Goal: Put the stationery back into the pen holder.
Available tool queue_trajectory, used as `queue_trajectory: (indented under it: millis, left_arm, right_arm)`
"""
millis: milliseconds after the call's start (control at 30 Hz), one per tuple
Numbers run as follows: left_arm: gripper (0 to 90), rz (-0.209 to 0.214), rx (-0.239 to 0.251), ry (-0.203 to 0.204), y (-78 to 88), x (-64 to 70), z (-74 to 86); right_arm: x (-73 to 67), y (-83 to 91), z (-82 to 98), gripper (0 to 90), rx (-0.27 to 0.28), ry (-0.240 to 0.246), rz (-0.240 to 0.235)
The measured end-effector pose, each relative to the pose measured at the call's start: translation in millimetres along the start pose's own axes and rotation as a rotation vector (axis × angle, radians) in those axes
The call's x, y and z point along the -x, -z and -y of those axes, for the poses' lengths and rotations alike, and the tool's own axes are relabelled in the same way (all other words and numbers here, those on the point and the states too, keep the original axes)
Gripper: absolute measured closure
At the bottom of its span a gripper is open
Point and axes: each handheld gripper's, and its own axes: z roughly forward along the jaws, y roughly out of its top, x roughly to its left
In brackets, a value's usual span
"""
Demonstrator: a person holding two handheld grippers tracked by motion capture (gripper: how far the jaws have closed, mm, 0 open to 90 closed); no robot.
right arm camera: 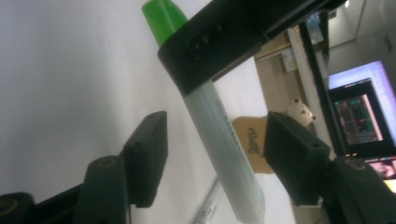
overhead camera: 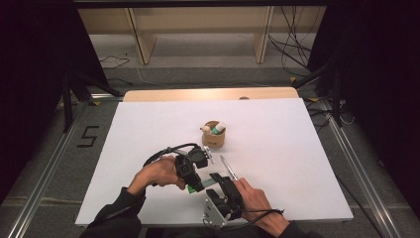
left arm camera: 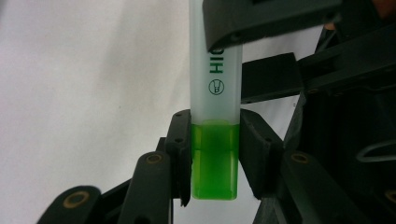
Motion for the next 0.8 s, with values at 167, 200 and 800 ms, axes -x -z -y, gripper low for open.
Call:
queue_trajectory:
  millis: [167, 200, 800]
  left_arm:
    - [66.5, -0.001, 0.001, 0.002, 1.3, 1.7, -0.7]
    - [66.4, -0.004, 0.003, 0.005, 1.2, 2.3, -0.9]
    - [66.4, 0.003, -0.01, 0.013, -1.1, 3.5, -3.9]
  right_arm:
    - [-5.0, -1.8, -1.4, 44.7, -0.01, 0.06, 0.036]
    - [-5.4, -2.1, -1.7, 45.6, -0.012, 0.074, 0.041]
    - [-17.1, -6.2, -4.6, 61.5, -0.011, 0.23, 0.102]
